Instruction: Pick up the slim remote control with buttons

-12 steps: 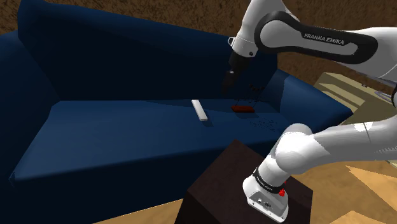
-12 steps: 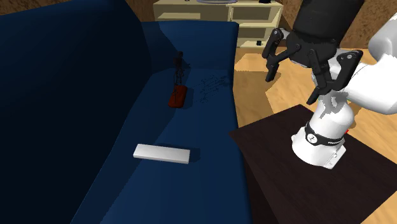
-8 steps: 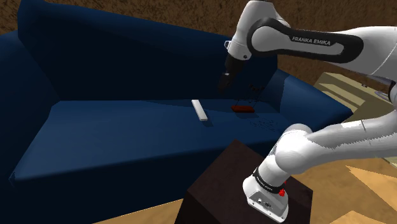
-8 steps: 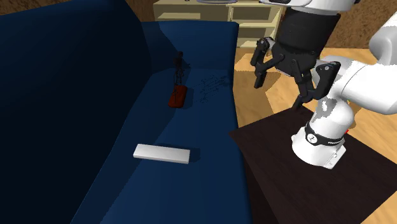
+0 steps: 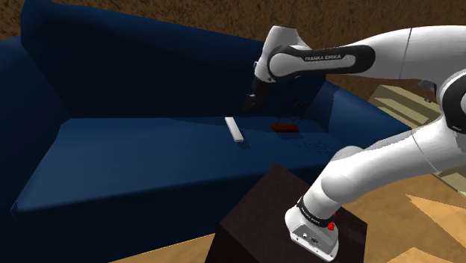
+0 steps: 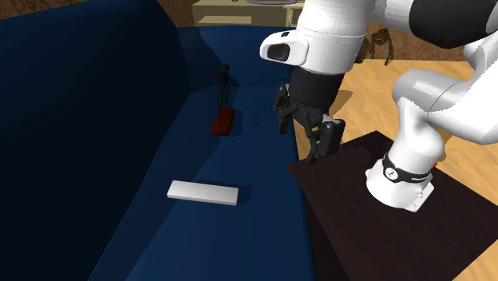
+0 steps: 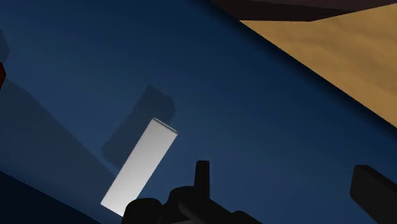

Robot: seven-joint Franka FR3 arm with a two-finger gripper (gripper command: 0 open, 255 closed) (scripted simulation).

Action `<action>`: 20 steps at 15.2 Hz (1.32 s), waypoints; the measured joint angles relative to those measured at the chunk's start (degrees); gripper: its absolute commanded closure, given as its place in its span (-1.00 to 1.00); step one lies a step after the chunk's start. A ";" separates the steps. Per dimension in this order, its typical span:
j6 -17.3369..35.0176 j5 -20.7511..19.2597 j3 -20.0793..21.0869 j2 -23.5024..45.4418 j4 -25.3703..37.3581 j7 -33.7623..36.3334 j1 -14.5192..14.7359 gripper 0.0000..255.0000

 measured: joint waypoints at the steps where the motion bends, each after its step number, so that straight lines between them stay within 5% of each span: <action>1: 1.90 -0.18 -0.38 2.11 0.33 0.20 -0.45 -1.00; 11: 17.95 -0.39 -3.86 22.27 5.41 2.18 -3.99 -1.00; 20: 27.07 2.84 -6.49 40.42 15.16 2.02 -7.05 -1.00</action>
